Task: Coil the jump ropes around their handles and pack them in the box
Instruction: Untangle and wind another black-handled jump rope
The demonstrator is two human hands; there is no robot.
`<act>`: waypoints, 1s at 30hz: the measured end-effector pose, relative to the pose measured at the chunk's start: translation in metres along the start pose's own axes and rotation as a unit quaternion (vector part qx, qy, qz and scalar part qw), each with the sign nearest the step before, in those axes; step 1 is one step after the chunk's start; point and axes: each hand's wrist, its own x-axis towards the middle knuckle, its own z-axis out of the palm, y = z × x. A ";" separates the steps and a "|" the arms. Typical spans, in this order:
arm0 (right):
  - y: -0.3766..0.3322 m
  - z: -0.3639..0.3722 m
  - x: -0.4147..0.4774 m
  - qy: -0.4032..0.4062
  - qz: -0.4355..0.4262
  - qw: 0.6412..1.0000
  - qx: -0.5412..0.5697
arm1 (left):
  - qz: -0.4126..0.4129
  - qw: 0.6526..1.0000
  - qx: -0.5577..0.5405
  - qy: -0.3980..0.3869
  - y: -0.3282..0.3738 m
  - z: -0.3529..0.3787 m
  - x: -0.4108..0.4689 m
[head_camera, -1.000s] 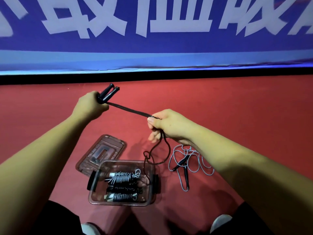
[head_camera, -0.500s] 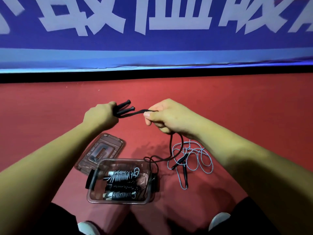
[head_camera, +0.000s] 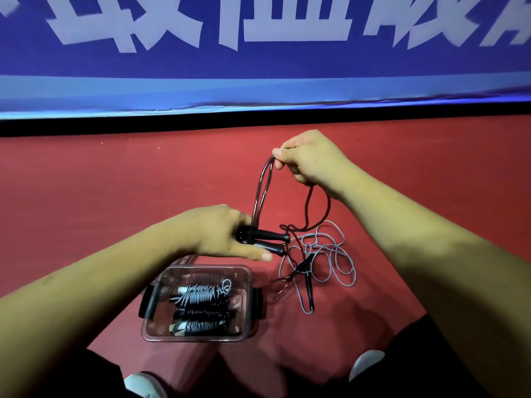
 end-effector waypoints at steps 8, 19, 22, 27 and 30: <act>0.030 -0.013 0.010 -0.021 0.010 0.993 -0.115 | 0.121 0.975 -0.174 0.067 0.008 -0.009 -0.022; 0.037 0.013 0.002 -0.190 -0.002 0.975 -0.112 | 0.011 0.891 -0.353 0.285 -0.028 -0.034 -0.024; 0.030 0.021 0.004 -0.155 -0.041 0.981 -0.106 | -0.038 0.889 -0.311 0.335 -0.042 -0.035 -0.017; 0.019 0.046 -0.004 -0.185 0.023 0.982 0.034 | -0.114 0.915 -0.184 0.341 -0.054 -0.035 -0.011; 0.009 0.058 -0.012 -0.177 0.031 0.982 -0.061 | -0.168 0.931 -0.069 0.317 -0.059 -0.030 -0.008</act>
